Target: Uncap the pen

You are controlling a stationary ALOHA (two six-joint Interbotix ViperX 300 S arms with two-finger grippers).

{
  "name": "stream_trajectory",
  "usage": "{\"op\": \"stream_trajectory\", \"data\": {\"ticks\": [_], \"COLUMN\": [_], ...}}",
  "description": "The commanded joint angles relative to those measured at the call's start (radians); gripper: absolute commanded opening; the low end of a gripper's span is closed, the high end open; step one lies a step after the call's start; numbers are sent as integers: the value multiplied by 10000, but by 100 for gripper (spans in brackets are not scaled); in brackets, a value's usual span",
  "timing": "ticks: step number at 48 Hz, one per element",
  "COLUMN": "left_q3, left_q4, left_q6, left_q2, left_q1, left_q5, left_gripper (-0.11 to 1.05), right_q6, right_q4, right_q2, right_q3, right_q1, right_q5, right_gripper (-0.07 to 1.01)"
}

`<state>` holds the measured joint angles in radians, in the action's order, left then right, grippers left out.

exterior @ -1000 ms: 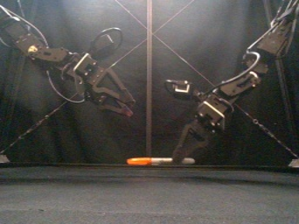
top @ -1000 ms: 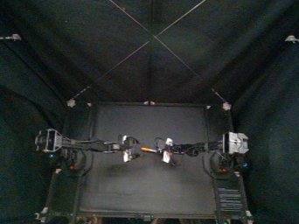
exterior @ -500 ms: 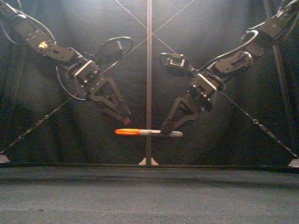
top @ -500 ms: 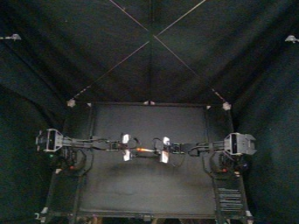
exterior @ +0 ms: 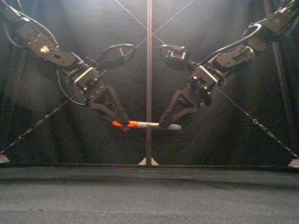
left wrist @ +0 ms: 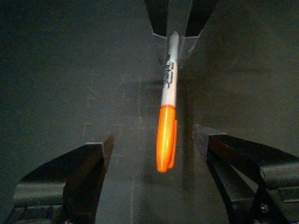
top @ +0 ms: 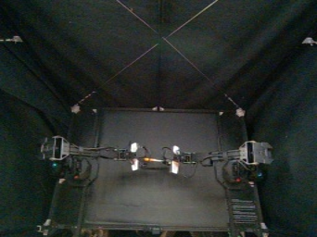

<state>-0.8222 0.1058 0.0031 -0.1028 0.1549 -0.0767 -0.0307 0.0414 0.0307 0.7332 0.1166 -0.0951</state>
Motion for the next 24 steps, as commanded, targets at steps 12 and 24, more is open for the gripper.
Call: {"op": "stream_trajectory", "data": {"ticks": [12, 24], "left_q3": [261, 230], "left_q4": [77, 276], "left_q6": [15, 15], "left_q2": [46, 46], "left_q1": [61, 61], "left_q5": [-92, -92], "left_gripper": [74, 56], "right_q6": [15, 15], "right_q4": [15, 15], "right_q2": [337, 368], "right_q3": [-261, -230], "right_q1": [0, 0], "right_q5": [-31, -15], "right_gripper": [54, 54]}}
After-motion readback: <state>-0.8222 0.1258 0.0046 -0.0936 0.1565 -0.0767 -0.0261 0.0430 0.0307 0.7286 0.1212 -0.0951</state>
